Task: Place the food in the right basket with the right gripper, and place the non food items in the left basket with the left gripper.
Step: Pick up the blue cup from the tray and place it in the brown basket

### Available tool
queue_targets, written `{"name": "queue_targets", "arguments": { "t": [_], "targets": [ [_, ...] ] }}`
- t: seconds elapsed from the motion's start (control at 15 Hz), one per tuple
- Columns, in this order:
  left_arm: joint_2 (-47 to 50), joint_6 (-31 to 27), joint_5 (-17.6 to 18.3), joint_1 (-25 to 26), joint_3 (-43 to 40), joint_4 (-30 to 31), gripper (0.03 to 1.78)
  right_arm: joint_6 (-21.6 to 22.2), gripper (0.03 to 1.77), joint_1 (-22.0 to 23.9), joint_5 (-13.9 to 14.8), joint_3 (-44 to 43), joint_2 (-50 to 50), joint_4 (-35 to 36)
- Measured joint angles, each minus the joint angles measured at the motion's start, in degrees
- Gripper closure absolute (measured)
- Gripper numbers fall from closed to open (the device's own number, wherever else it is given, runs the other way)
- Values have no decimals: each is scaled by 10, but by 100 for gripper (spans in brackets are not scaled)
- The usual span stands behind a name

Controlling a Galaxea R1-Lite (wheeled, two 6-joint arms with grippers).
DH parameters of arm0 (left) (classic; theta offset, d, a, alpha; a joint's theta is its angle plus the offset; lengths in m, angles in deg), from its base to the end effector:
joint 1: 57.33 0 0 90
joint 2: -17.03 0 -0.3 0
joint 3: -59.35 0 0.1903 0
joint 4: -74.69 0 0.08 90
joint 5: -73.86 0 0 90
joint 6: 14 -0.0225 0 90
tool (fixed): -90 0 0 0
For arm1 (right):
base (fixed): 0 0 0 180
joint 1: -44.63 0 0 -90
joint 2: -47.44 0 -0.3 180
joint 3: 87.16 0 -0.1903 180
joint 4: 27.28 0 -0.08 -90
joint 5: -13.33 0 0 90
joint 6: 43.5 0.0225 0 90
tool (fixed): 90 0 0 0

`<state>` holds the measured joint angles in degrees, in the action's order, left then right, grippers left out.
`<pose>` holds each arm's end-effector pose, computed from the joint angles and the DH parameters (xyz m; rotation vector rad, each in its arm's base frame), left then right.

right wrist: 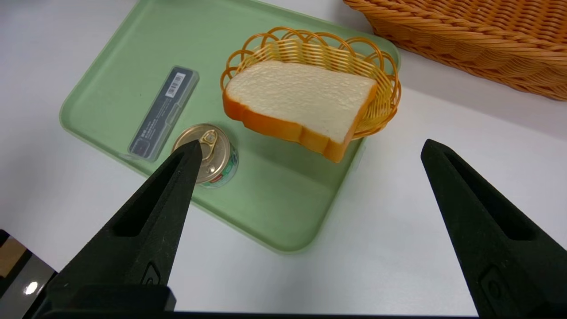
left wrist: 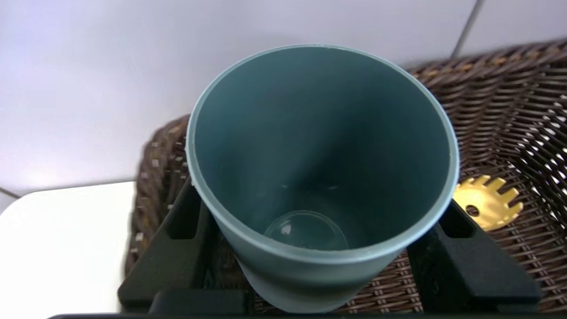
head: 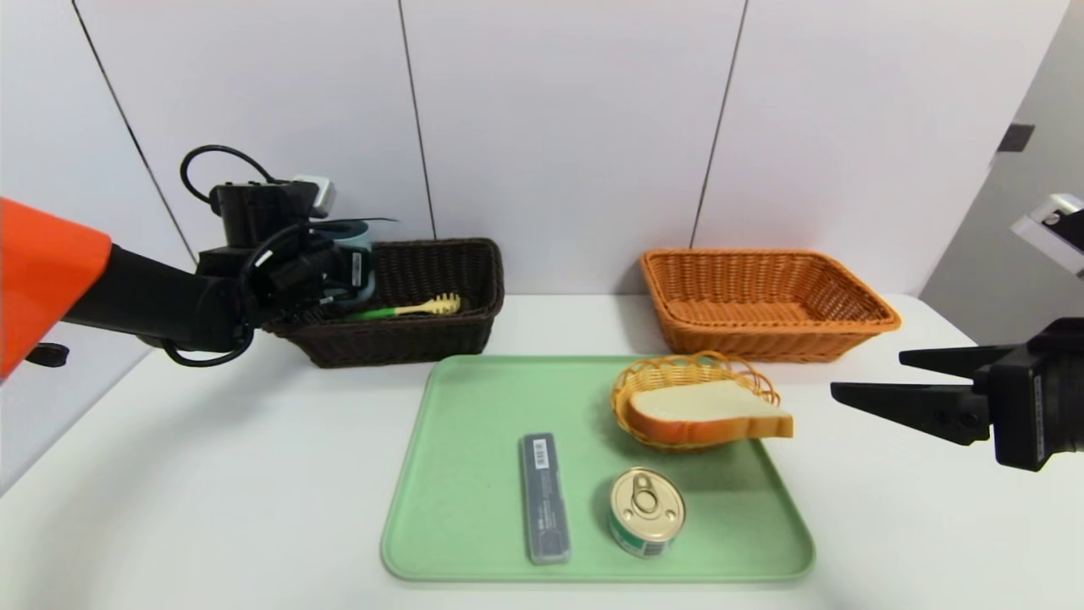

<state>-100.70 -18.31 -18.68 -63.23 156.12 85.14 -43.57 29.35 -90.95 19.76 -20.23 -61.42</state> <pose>0.4159 -0.0420 0.1788 0.0885 0.1807 -0.0653 0.1575 0.0488 0.2465 -0.0056 0.5066 0.5053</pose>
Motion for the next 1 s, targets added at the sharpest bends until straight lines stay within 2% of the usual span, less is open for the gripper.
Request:
{"name": "queue_targets", "arguments": {
  "t": [0.2,0.4,0.6,1.0],
  "targets": [
    [-11,0,19,7,0,2,68,0,9,0,2,0,0,0],
    [-18,0,22,7,0,4,69,0,9,0,1,-1,0,0],
    [-18,0,20,9,9,4,48,1,9,0,2,-1,0,0],
    [-3,0,20,8,11,2,28,2,9,0,3,0,1,0]
  ]
}}
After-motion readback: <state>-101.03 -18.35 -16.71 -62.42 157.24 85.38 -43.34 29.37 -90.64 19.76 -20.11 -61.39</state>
